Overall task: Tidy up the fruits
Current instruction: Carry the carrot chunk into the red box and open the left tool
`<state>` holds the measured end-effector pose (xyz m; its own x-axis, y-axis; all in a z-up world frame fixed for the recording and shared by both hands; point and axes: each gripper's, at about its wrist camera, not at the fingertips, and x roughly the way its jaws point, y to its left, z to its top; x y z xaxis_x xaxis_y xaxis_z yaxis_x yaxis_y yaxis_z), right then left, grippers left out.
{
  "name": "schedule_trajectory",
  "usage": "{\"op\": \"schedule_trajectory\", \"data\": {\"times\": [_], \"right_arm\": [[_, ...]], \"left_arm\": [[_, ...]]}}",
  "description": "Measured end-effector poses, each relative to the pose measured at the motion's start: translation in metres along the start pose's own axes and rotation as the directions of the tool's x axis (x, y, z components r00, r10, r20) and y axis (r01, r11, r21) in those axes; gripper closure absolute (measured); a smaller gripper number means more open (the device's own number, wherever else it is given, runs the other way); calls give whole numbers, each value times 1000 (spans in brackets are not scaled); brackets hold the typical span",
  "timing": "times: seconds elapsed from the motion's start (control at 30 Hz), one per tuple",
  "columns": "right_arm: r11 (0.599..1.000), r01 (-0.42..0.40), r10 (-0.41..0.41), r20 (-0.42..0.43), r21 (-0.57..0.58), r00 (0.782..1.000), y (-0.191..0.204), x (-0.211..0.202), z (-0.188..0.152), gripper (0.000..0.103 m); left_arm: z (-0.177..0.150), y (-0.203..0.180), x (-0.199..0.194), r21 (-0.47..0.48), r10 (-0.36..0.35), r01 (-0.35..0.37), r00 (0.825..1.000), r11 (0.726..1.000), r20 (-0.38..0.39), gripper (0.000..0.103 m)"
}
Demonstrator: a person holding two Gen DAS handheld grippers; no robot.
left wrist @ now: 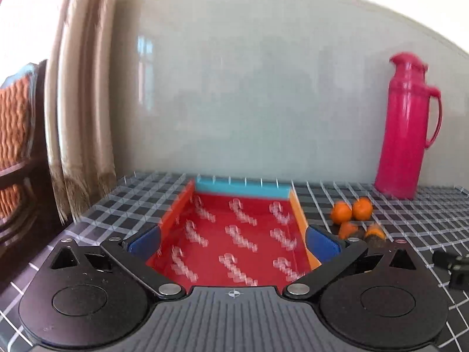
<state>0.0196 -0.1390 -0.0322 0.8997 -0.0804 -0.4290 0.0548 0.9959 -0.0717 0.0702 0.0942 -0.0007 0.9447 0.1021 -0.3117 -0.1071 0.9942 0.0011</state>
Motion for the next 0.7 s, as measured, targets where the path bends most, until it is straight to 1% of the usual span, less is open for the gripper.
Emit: {"op": "schedule_trajectory", "data": {"times": [0.07, 0.17, 0.27, 0.33, 0.37, 0.47, 0.53, 0.6, 0.63, 0.7], "right_arm": [[1000, -14, 14, 7, -5, 1000, 0, -2, 0, 0], [999, -31, 31, 30, -18, 999, 1, -7, 0, 0], [998, -61, 61, 45, -15, 997, 2, -10, 1, 0], [997, -79, 80, 44, -15, 996, 4, -10, 1, 0], [996, -87, 88, 47, -16, 995, 5, -11, 1, 0], [995, -100, 101, 44, -21, 994, 10, -11, 2, 0], [994, -98, 100, 50, -39, 994, 15, -12, 1, 0], [993, -108, 111, 50, -57, 993, 20, -12, 1, 0], [990, -126, 129, 42, -60, 991, 22, -12, 1, 0], [985, -155, 158, 29, -70, 987, 28, -9, 2, 0]], "left_arm": [[0, 1, -5, -4, -4, 4, 1000, 1000, 24, 0], [-3, 7, -7, -62, -14, 16, 999, 998, 28, 0], [-3, 13, -13, -105, -3, 8, 999, 994, 52, 0], [-6, 15, -20, -106, 30, -22, 997, 994, 71, 0], [-8, 16, -24, -103, 35, -26, 996, 994, 77, 0], [-12, 23, -29, -135, 7, 2, 998, 991, 64, 0], [-12, 27, -33, -172, 5, 9, 997, 985, 82, 0], [-10, 26, -36, -157, 30, -12, 993, 987, 112, 0], [-10, 24, -37, -138, 41, -25, 992, 990, 115, 0], [-10, 21, -36, -110, 38, -27, 994, 994, 98, 0]]}}
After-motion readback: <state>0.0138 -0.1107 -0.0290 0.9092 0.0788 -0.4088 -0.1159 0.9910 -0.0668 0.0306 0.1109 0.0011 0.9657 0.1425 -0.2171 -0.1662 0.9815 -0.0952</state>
